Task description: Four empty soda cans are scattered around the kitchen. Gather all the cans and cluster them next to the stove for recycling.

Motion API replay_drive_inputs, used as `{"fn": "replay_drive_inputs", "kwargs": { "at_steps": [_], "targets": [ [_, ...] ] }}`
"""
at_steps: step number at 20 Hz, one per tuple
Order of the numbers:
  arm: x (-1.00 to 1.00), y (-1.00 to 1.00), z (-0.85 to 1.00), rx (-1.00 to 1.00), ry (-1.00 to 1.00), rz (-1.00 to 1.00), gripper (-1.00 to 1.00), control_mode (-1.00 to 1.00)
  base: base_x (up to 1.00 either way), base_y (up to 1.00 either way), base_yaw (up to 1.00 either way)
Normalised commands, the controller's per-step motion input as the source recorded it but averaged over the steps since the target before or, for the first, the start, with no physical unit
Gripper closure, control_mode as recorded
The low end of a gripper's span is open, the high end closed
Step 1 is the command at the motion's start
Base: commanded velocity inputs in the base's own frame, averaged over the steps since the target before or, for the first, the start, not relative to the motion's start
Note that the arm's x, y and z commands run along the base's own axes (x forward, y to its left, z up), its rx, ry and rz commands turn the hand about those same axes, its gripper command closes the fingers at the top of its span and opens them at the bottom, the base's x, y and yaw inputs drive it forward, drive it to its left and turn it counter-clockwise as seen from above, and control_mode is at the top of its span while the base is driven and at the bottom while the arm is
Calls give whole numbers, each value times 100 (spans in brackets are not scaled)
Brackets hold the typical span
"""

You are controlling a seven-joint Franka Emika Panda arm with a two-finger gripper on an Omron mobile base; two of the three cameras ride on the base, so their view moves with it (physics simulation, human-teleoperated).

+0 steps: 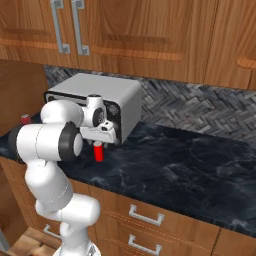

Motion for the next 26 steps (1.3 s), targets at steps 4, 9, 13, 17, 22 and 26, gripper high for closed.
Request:
{"fn": "replay_drive_inputs", "kwargs": {
  "at_steps": [4,9,13,17,22,26],
  "targets": [
    [0,0,-13,0,9,-4,-100,-100,0,0,0],
    [-1,0,-8,0,4,-5,-100,-100,0,0,0],
    [0,2,-6,0,3,-7,-100,-100,0,0,0],
    [0,7,-9,0,2,-11,100,-100,0,0,0],
    [0,7,-7,0,1,-10,100,-100,0,0,0],
    [-3,1,0,0,0,-9,100,-100,0,0,0]
  ]
}}
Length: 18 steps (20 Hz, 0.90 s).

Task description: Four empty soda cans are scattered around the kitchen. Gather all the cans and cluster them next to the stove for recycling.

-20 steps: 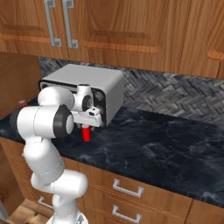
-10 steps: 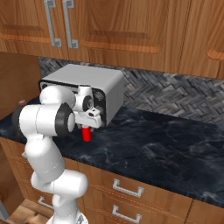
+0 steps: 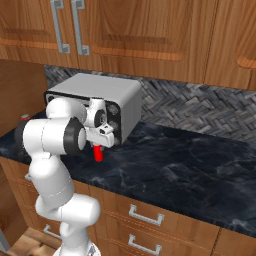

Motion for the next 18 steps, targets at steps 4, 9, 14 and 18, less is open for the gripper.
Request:
{"fn": "replay_drive_inputs", "kwargs": {
  "at_steps": [4,9,14,18],
  "targets": [
    [-17,0,17,0,0,-4,100,-100,0,0,0],
    [-25,0,28,0,0,0,100,-100,0,0,0],
    [-33,0,29,0,0,0,100,-100,0,0,0],
    [-40,0,22,0,0,0,100,-100,0,0,0]
  ]
}}
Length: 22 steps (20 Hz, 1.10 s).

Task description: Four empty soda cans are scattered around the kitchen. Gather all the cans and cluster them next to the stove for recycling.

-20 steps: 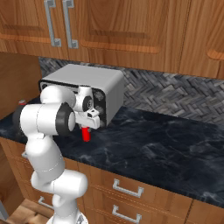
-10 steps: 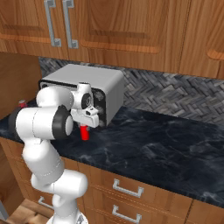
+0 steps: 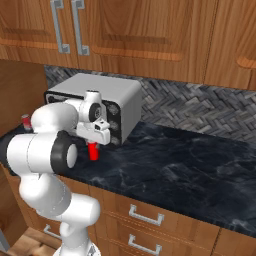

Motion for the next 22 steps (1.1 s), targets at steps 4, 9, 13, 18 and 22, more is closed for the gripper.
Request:
{"fn": "replay_drive_inputs", "kwargs": {
  "at_steps": [4,9,13,18,22],
  "targets": [
    [-44,0,21,0,0,1,100,-100,0,0,0],
    [-41,0,22,0,-7,5,100,-100,0,0,0],
    [-32,0,32,0,-6,7,100,-100,0,0,0],
    [-28,0,28,0,-2,16,100,-100,0,0,0],
    [-30,0,24,6,0,15,100,-100,0,0,0]
  ]
}}
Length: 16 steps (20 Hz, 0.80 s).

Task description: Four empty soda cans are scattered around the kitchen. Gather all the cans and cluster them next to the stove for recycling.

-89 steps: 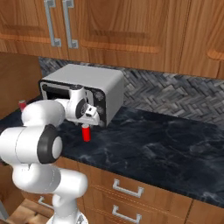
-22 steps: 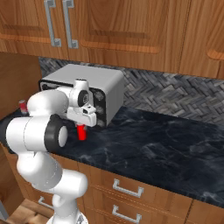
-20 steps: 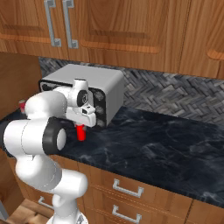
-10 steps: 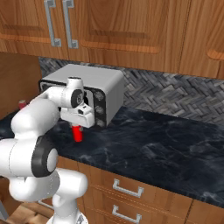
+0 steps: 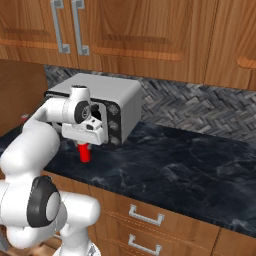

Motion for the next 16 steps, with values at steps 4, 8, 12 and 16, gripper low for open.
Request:
{"fn": "replay_drive_inputs", "kwargs": {
  "at_steps": [4,8,12,16],
  "targets": [
    [-18,1,22,4,0,10,100,-100,0,0,0],
    [-12,3,8,1,0,4,100,-100,0,0,0],
    [0,1,0,0,0,0,100,-100,0,0,0],
    [0,0,0,0,0,0,100,100,-5,0,0]
  ]
}}
